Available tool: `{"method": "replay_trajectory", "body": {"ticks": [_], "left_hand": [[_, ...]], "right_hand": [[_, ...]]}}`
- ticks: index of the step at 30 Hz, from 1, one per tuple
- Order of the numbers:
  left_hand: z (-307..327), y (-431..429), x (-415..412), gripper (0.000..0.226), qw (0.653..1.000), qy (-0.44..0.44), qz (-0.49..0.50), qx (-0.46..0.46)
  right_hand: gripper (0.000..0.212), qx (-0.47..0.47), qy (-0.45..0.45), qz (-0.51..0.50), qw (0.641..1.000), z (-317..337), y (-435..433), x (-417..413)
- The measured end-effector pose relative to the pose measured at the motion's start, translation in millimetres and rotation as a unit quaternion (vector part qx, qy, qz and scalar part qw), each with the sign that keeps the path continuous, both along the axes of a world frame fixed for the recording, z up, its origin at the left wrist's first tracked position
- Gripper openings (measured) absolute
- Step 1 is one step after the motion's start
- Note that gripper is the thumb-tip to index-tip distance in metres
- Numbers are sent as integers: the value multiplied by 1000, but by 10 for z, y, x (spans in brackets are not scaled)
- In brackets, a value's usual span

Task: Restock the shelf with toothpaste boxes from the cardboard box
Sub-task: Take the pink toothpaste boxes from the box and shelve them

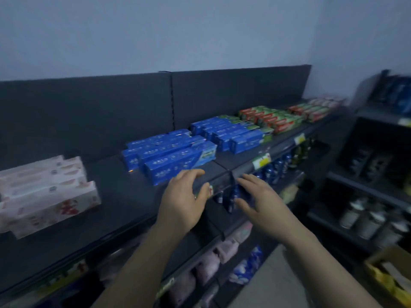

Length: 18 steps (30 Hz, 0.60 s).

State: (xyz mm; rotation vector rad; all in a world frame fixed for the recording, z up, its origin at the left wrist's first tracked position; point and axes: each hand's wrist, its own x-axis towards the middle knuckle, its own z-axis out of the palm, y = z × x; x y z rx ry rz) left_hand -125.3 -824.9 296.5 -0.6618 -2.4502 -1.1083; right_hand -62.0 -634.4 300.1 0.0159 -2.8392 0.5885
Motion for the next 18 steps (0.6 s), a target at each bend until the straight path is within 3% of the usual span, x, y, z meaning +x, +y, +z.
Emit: {"method": "replay_trajectory", "body": {"ticks": [8,18], "left_hand": [[-255,1995,433,31,985,-52,-159,-45],[-908,4256,1169,34,939,-111,-304,-118]], "right_hand": [[56,-5,-48,-169,984,-316,1743,1004],[51,-51,-109,-356,927,-842,3555,2423]]}}
